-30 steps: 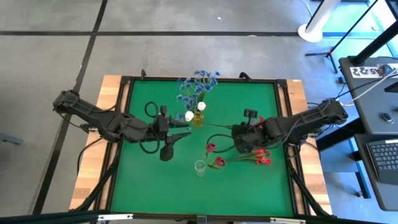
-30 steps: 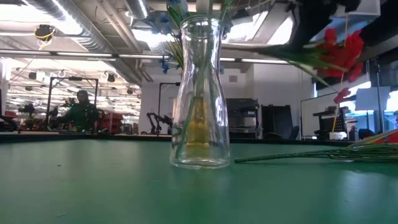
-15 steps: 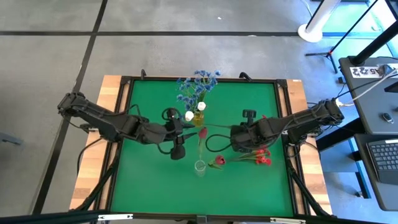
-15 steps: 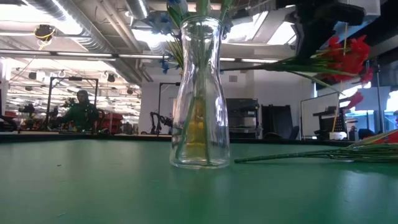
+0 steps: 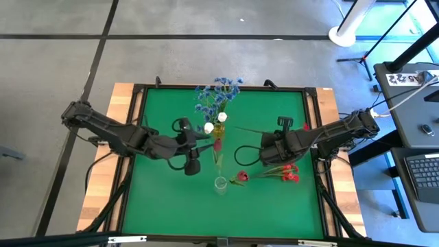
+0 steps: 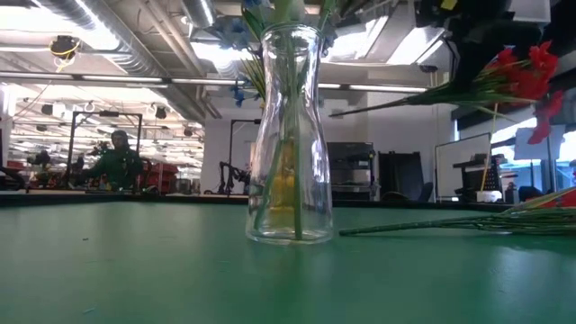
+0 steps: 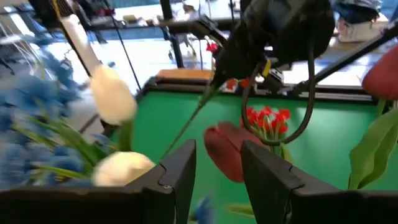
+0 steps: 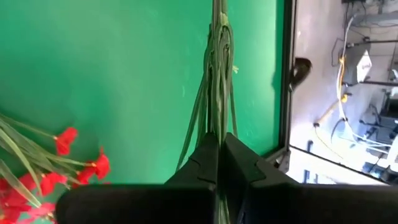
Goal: Sort flowers into vase by color
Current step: Put the top red flowers into the transparent flower vase
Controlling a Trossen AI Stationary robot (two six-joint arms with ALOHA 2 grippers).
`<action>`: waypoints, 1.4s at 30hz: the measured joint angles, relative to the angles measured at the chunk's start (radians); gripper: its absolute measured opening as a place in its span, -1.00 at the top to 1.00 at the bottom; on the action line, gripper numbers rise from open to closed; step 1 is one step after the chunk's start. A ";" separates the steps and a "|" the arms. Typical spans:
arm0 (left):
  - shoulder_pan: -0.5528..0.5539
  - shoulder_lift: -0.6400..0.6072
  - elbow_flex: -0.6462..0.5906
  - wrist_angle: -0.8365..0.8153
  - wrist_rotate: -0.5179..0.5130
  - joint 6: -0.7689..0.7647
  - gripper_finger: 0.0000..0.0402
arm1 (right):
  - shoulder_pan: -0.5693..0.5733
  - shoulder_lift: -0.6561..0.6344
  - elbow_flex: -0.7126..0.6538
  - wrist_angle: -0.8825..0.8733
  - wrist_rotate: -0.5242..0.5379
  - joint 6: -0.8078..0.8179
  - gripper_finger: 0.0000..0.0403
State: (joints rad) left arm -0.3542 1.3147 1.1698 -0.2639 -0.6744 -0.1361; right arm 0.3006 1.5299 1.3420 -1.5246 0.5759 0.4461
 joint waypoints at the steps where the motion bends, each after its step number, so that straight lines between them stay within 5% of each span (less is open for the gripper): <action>1: -0.008 -0.012 0.000 0.000 -0.012 0.008 0.38 | 0.000 0.000 0.004 -0.013 0.000 0.005 0.97; 16: -0.068 -0.103 0.001 0.104 -0.066 0.105 0.38 | 0.001 0.000 0.262 -0.018 0.065 -0.057 0.97; 25: -0.037 -0.093 0.095 0.077 0.010 0.144 0.38 | 0.001 0.000 0.454 0.051 0.035 -0.176 0.97; 42: -0.026 -0.077 0.105 0.026 0.011 0.117 0.38 | 0.000 -0.005 0.462 -0.047 -0.046 -0.084 0.97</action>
State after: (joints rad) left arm -0.3798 1.2380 1.2747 -0.2375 -0.6636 -0.0192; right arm 0.3008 1.5246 1.8038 -1.5715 0.5301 0.3625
